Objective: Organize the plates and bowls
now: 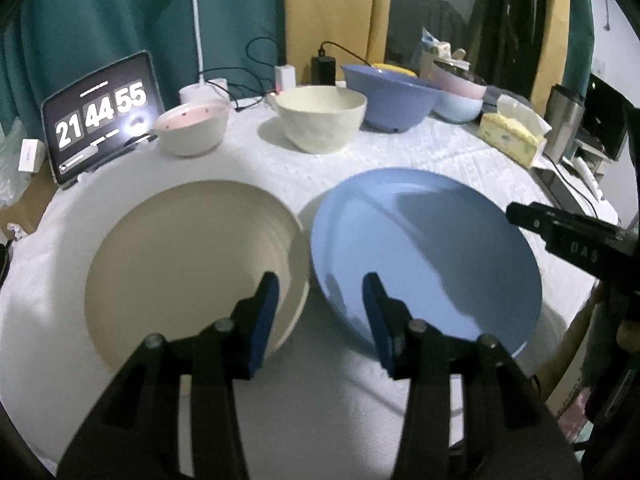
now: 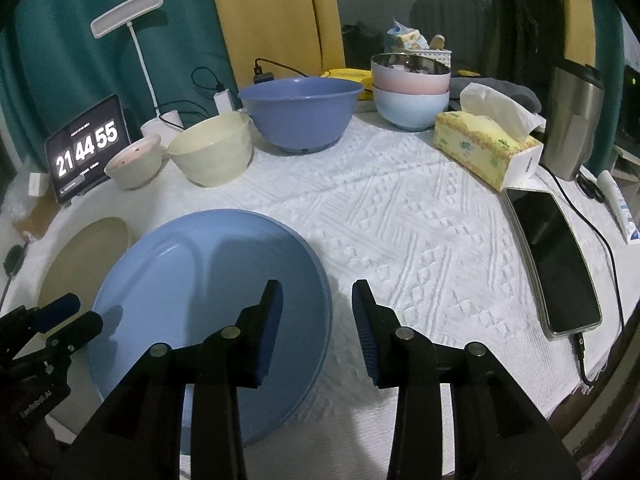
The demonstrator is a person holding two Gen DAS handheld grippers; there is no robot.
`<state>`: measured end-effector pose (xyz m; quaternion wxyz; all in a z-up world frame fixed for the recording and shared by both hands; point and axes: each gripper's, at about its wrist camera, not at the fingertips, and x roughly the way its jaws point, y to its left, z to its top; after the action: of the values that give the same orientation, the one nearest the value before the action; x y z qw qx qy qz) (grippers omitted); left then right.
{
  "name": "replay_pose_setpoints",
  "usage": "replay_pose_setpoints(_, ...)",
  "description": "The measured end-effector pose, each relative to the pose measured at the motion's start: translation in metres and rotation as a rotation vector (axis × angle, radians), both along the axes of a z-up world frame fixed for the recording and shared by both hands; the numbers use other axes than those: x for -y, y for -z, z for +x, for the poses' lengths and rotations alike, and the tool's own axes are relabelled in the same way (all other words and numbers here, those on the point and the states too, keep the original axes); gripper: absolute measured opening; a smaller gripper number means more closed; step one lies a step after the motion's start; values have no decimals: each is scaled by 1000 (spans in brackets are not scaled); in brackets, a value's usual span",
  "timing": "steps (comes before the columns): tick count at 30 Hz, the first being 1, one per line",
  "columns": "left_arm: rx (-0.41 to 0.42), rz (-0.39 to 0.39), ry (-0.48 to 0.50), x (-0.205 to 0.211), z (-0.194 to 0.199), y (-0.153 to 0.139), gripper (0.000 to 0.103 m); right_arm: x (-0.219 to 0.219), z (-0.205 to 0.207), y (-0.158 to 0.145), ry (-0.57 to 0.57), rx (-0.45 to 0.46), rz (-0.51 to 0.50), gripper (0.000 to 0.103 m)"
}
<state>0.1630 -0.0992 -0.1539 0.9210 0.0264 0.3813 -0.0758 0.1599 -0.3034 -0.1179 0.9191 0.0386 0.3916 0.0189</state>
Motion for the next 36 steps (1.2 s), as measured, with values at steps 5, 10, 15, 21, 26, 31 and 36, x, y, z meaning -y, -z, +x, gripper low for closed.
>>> replay_pose_setpoints(5,9,-19,-15,-8,0,-3,45,-8,1,-4,-10,3,-10,38)
replay_pose_setpoints(10,20,-34,-26,-16,-1,-5,45,-18,3,-8,-24,4,-19,38)
replay_pose_setpoints(15,30,-44,-40,-25,-2,-7,45,-30,5,-11,-41,3,-29,38)
replay_pose_setpoints(21,41,-58,-61,-38,-1,-10,45,-41,8,-13,-64,4,-39,38)
replay_pose_setpoints(26,52,-69,-78,-46,0,-13,45,-52,12,-15,-80,4,-47,38)
replay_pose_setpoints(31,56,-83,-96,-55,1,-14,46,-61,16,-15,-93,3,-55,38)
replay_pose_setpoints(36,57,-93,-114,-64,3,-14,46,-69,20,-16,-105,-1,-65,38)
